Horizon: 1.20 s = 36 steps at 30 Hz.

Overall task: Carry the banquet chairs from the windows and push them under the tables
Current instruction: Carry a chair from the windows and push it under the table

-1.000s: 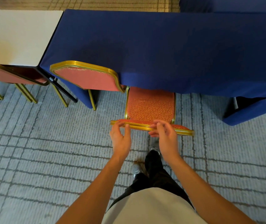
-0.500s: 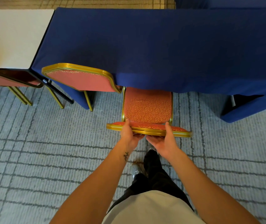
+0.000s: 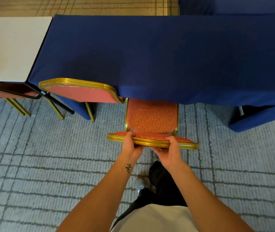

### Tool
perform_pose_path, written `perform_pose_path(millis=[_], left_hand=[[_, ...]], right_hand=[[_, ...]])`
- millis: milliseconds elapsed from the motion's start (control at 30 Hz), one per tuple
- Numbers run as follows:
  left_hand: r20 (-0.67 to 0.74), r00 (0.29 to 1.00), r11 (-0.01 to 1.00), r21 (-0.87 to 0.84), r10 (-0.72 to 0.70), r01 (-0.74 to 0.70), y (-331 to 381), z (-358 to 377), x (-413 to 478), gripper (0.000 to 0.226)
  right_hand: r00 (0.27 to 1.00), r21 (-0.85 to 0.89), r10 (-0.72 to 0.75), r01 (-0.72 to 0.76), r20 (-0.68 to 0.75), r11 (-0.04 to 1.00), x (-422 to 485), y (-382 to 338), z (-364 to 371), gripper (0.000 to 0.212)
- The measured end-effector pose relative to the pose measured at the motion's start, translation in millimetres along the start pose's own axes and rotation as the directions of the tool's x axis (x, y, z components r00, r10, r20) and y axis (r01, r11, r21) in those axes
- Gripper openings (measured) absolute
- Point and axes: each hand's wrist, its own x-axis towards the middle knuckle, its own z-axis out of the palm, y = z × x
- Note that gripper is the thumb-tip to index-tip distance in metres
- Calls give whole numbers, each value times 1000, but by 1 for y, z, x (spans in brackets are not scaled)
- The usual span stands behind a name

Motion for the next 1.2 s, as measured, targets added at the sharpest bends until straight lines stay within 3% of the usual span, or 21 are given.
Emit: perform_pose_path(millis=[200, 400, 867, 1033, 1200], left_hand=[[0, 1000, 999, -33, 21, -21, 33, 17, 23, 14], [25, 999, 1000, -5, 30, -30, 33, 44, 41, 17], [133, 990, 998, -39, 57, -52, 81, 139, 102, 21], [96, 995, 998, -62, 29, -23, 94, 169, 123, 19], [87, 996, 996, -86, 29, -21, 100, 191, 143, 19]], right_hand=[[1000, 20, -5, 5, -7, 1000, 16, -5, 35, 48], [999, -7, -39, 40, 38, 999, 43, -32, 44, 24], [992, -74, -65, 73, 108, 995, 112, -116, 117, 26], [990, -89, -64, 76, 125, 993, 133, -141, 139, 26], [989, -83, -98, 107, 110, 991, 149, -164, 156, 44]])
